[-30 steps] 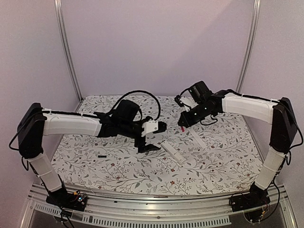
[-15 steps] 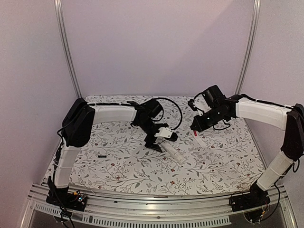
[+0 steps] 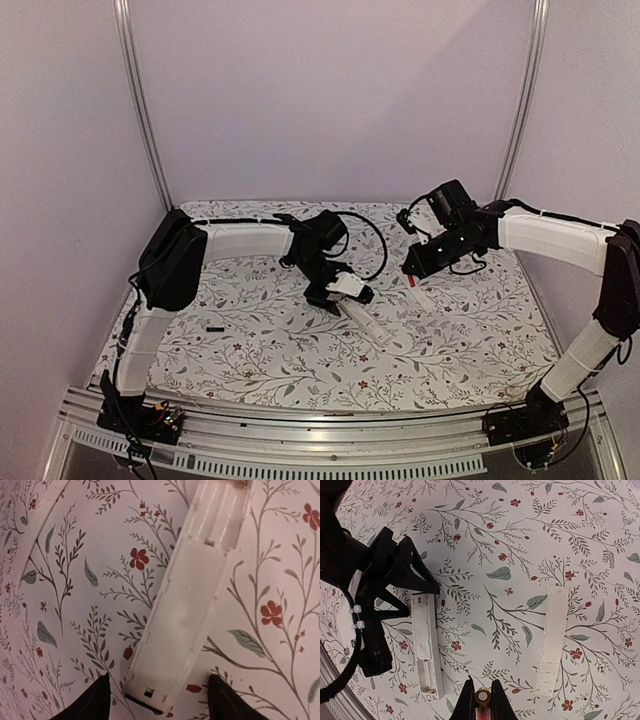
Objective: Load the batteries into the remote control
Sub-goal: Move the remote control without batteries to the center of the board.
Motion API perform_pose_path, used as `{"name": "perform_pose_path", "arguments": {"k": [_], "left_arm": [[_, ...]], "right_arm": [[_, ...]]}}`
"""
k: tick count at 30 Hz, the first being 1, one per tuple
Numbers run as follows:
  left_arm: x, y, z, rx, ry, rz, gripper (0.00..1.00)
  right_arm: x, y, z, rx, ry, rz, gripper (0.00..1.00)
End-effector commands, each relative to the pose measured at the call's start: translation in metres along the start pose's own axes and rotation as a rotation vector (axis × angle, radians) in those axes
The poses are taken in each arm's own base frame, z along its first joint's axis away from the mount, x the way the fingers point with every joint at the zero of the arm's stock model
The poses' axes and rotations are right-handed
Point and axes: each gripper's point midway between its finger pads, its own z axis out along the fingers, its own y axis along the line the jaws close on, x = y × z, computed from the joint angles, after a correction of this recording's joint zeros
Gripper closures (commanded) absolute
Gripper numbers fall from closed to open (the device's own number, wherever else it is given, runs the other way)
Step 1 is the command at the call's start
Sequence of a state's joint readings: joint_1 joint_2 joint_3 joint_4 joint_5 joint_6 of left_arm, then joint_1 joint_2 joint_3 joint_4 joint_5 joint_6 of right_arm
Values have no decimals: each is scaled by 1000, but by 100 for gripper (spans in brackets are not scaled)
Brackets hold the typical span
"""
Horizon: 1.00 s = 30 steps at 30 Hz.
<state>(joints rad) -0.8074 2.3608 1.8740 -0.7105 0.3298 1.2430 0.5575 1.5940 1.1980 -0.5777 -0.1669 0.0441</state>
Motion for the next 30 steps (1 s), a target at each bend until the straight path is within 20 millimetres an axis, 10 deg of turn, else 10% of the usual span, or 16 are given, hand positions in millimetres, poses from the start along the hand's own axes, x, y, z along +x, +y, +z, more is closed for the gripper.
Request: {"name": "perform_pose_path", "arguments": {"k": [1,22,30], "left_arm": [[12,-16,18,55,68,19,39],[12,-80,5,88,144,-146,79],[31,-134,-3,130,206,-248,77]], "right_arm": [[-4,0,-8,6,-28,-6,100],[5,8,-8,-44,-7,8,100],[21,62,0,-161,24,-146,100]]}}
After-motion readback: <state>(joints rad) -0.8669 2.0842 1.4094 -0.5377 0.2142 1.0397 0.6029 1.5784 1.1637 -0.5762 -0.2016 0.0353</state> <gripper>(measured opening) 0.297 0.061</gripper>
